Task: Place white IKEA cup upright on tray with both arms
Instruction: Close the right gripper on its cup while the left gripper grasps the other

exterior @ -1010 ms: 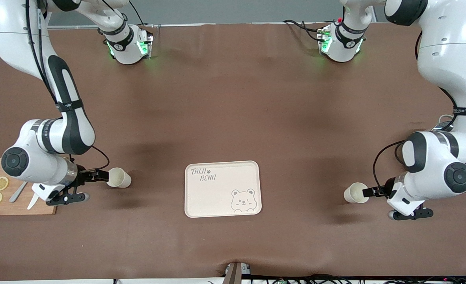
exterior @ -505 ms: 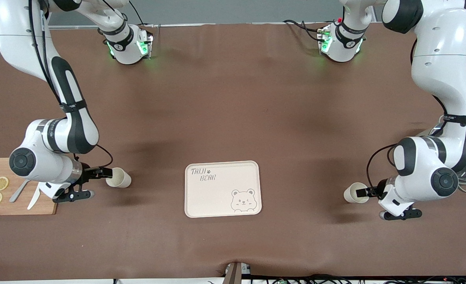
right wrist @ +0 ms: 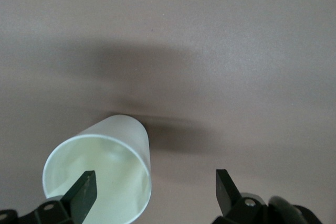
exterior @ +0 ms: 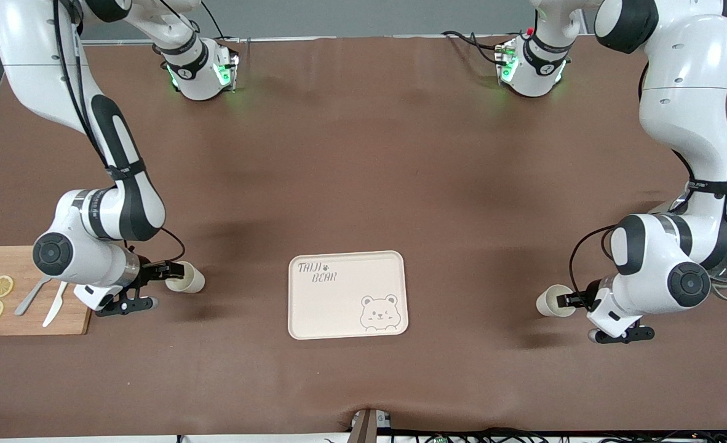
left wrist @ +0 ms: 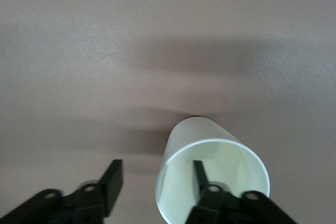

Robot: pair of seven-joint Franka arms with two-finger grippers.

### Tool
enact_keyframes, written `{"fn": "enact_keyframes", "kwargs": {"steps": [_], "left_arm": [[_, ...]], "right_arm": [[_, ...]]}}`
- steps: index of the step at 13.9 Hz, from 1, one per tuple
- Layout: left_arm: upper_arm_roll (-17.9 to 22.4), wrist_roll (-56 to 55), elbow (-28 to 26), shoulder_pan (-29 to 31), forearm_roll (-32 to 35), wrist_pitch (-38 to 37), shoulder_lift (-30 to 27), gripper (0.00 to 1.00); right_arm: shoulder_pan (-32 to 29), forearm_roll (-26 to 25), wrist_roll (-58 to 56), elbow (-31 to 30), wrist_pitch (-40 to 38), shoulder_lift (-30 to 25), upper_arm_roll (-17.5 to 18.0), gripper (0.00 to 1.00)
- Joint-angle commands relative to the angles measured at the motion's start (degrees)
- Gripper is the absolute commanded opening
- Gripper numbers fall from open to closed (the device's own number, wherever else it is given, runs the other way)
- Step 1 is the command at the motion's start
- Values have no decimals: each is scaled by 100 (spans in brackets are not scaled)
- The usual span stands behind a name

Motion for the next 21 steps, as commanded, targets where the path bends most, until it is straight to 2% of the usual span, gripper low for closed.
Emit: {"fn": "enact_keyframes", "kwargs": {"steps": [1,4,6,7,8,10,15,19,21], "left_arm": [[-6,-26,54,-1,41,29,9,27],[3,-52,63,-9,58,30,-26,4],[-6,-140,72,-18,58,38,-44,0],[-6,-184,81,-36,58,38,-61,0],[-6,-228,89,-53,58,30,-88,0],[-6,-342,98,-106,41,29,-166,0],[-111,-1175,133,-263,14,29,-334,0],[-129,-2282,177,-694,6,29,-343,0],[-129,-2801,221,-940,5,29,-343,0]], "right_arm": [[12,78,-56,21,175,102,0,100],[91,86,-47,30,360,199,0,100],[162,86,6,48,307,181,0,100],[162,86,6,56,298,181,0,96],[162,86,6,65,307,181,0,75],[162,112,14,65,307,181,9,40],[162,271,14,83,289,181,9,0],[153,271,-3,144,263,164,9,0],[153,306,-3,319,-25,164,9,0]]}}
